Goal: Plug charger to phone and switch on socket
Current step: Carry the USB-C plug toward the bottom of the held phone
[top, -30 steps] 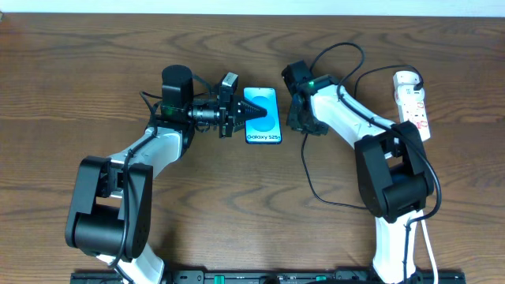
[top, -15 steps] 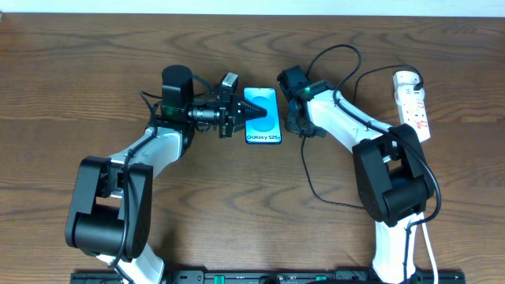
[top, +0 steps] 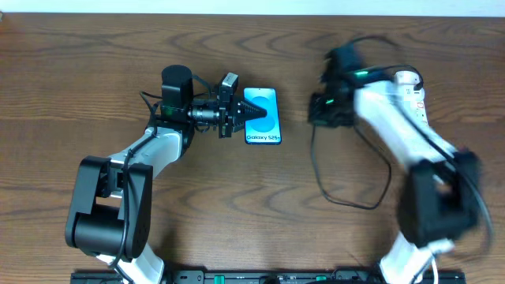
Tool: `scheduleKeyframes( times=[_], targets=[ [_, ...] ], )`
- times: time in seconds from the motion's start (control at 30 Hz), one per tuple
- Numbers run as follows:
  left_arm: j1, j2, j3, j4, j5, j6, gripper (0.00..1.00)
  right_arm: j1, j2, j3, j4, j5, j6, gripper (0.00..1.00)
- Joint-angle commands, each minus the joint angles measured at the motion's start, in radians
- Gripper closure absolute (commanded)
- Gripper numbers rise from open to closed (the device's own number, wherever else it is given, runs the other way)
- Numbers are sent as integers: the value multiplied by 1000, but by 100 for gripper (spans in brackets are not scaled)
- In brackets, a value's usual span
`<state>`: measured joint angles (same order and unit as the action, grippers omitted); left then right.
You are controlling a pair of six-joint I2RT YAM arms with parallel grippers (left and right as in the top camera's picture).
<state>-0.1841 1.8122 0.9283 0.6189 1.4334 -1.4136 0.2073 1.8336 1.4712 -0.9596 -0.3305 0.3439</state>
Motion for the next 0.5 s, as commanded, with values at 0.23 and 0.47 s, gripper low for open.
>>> scheduleKeyframes(
  times=[0.23, 0.47],
  targets=[
    [-2, -15, 21, 108, -114, 14, 92, -76, -351, 4, -378, -389, -374, 99],
    [-45, -15, 21, 129, -302, 14, 93, 55, -564, -97, -354, -409, -333, 98]
  ],
)
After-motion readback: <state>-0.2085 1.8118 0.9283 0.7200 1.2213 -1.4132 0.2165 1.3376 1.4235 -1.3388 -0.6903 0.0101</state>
